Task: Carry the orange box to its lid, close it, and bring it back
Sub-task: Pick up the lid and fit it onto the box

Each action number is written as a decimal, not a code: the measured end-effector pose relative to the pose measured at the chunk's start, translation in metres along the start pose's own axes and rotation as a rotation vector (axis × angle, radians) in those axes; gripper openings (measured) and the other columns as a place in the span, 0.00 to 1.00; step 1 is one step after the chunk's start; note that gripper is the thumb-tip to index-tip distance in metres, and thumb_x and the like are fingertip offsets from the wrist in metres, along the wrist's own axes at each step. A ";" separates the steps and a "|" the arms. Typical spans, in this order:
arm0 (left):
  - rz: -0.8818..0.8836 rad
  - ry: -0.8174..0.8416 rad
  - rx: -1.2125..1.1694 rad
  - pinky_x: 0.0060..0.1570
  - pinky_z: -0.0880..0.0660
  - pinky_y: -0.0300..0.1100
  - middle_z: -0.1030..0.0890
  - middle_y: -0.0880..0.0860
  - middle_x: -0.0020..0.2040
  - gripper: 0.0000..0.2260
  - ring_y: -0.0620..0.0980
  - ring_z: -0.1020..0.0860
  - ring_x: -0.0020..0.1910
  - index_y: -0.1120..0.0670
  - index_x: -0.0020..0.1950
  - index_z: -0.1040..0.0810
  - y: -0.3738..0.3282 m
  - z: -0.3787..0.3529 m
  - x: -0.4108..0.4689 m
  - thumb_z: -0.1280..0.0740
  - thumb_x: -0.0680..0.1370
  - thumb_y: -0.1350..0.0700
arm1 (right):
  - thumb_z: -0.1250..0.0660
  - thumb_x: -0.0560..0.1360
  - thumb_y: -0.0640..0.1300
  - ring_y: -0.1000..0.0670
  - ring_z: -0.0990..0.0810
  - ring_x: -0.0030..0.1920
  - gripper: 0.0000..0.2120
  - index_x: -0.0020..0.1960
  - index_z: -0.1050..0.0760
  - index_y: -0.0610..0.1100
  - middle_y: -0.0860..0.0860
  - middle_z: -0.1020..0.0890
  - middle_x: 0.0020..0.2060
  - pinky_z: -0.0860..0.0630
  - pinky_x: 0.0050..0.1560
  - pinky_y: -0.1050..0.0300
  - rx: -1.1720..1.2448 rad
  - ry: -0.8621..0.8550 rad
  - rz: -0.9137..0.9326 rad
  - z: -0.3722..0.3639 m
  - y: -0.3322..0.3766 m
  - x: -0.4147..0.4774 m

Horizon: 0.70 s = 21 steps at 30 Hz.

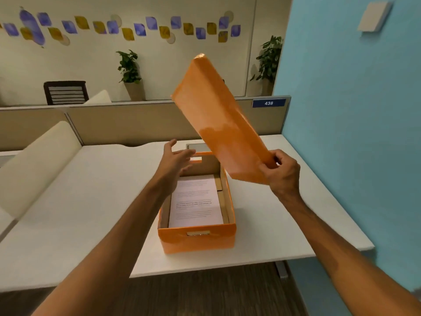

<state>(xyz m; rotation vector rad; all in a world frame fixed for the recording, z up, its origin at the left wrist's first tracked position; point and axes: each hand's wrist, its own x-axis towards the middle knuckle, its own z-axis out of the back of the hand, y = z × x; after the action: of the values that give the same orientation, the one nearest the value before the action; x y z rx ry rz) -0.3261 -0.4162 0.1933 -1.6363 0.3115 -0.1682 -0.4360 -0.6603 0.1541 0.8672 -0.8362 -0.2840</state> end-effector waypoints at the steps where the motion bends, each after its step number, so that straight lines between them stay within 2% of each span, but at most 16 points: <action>1: 0.019 0.025 0.035 0.68 0.30 0.59 0.30 0.61 0.72 0.38 0.58 0.25 0.66 0.51 0.78 0.45 0.008 0.005 -0.002 0.27 0.74 0.54 | 0.26 0.72 0.50 0.53 0.20 0.41 0.12 0.49 0.21 0.43 0.50 0.17 0.45 0.20 0.44 0.60 0.040 -0.005 -0.033 0.002 0.006 0.001; 3: 0.038 0.068 0.098 0.68 0.30 0.56 0.31 0.58 0.72 0.34 0.57 0.27 0.66 0.52 0.77 0.42 0.020 0.012 -0.004 0.28 0.76 0.53 | 0.27 0.73 0.51 0.51 0.18 0.46 0.14 0.55 0.21 0.45 0.51 0.16 0.49 0.19 0.48 0.52 0.142 0.010 -0.113 0.007 0.014 0.003; 6: 0.061 0.133 0.192 0.65 0.30 0.54 0.30 0.55 0.73 0.32 0.57 0.27 0.68 0.51 0.77 0.40 0.032 0.020 -0.006 0.31 0.77 0.46 | 0.27 0.74 0.50 0.48 0.17 0.52 0.19 0.63 0.23 0.49 0.51 0.17 0.56 0.19 0.50 0.49 0.356 0.062 -0.233 0.012 0.022 0.004; 9: 0.071 0.168 0.198 0.59 0.29 0.53 0.30 0.52 0.74 0.33 0.58 0.29 0.70 0.48 0.78 0.41 0.035 0.030 -0.010 0.32 0.77 0.42 | 0.26 0.73 0.47 0.46 0.17 0.54 0.22 0.66 0.25 0.52 0.52 0.18 0.57 0.18 0.48 0.46 0.564 0.107 -0.387 0.013 0.027 0.002; 11: 0.059 0.167 0.188 0.61 0.28 0.55 0.30 0.51 0.74 0.31 0.58 0.28 0.70 0.47 0.77 0.39 0.037 0.038 -0.013 0.34 0.77 0.42 | 0.27 0.73 0.47 0.45 0.18 0.54 0.23 0.66 0.26 0.54 0.53 0.18 0.57 0.18 0.47 0.42 0.630 0.166 -0.489 0.009 0.026 0.000; 13: 0.055 0.121 0.181 0.66 0.29 0.60 0.29 0.52 0.74 0.26 0.59 0.28 0.70 0.48 0.76 0.36 0.040 0.044 -0.017 0.35 0.79 0.46 | 0.28 0.73 0.48 0.45 0.19 0.54 0.23 0.67 0.27 0.55 0.53 0.19 0.58 0.18 0.44 0.42 0.641 0.199 -0.573 0.003 0.023 -0.003; 16: 0.042 0.009 0.218 0.64 0.28 0.60 0.25 0.56 0.70 0.23 0.60 0.26 0.67 0.54 0.75 0.32 0.048 0.057 -0.017 0.35 0.80 0.53 | 0.28 0.74 0.48 0.42 0.21 0.57 0.23 0.68 0.27 0.55 0.50 0.21 0.61 0.20 0.47 0.39 0.640 0.209 -0.677 -0.009 0.014 -0.008; 21: 0.044 -0.113 0.272 0.61 0.25 0.58 0.24 0.57 0.68 0.29 0.61 0.24 0.65 0.56 0.76 0.33 0.057 0.078 -0.015 0.30 0.77 0.52 | 0.30 0.76 0.46 0.39 0.21 0.59 0.20 0.67 0.26 0.52 0.48 0.21 0.62 0.21 0.50 0.39 0.639 0.274 -0.766 -0.029 0.002 -0.016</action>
<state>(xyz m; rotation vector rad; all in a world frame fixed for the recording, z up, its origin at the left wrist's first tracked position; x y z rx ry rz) -0.3229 -0.3413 0.1306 -1.3622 0.2274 -0.0798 -0.4256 -0.6343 0.1363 1.7786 -0.2939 -0.5617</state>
